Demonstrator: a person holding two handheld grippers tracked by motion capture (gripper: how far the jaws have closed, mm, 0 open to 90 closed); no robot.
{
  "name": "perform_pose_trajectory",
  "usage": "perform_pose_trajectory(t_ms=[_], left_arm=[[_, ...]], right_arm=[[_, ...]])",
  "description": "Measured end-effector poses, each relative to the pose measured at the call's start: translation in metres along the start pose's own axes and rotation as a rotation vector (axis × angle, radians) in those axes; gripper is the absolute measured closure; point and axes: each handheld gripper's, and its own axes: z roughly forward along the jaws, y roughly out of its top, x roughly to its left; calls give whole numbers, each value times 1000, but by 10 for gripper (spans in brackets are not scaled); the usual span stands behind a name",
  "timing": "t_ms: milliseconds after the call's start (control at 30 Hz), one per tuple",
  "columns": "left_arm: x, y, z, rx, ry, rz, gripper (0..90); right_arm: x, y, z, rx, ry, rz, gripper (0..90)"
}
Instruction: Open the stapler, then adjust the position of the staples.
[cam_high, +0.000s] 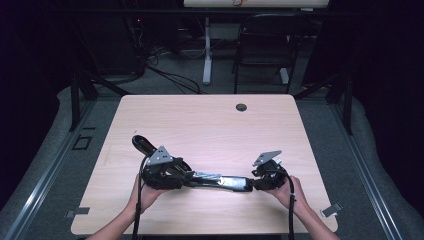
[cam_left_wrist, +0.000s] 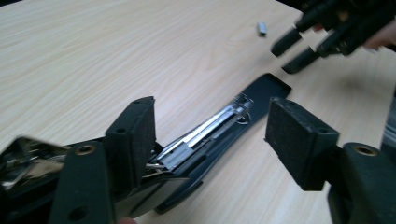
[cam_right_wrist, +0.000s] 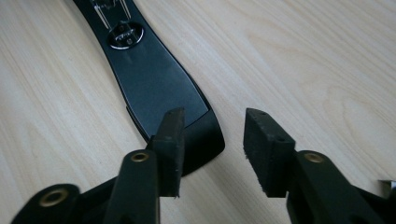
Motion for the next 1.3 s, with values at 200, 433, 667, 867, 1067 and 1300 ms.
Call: perform_pose_trajectory(t_ms=[200,433,667,867,1067,1300], left_arm=[[-7,0,3,48,-65,58,196],[-12,-2,4,91,-111,98,80],[-11,-7,3,145,-148,85,1],[-9,-11,-3,137,-189,83,0],[-7,-18,-9,154,-178,80,0],[-4,-24,-15,164,-169,66,0]], right_arm=[[-7,2,-8,-2,-13,57,337],[-9,3,-11,-2,-42,78,129],[-16,3,-13,-12,-48,100,0],[-24,2,-19,-35,-54,140,0],[-34,0,-21,-52,-59,185,0],[-44,-4,-24,-55,-80,211,0]])
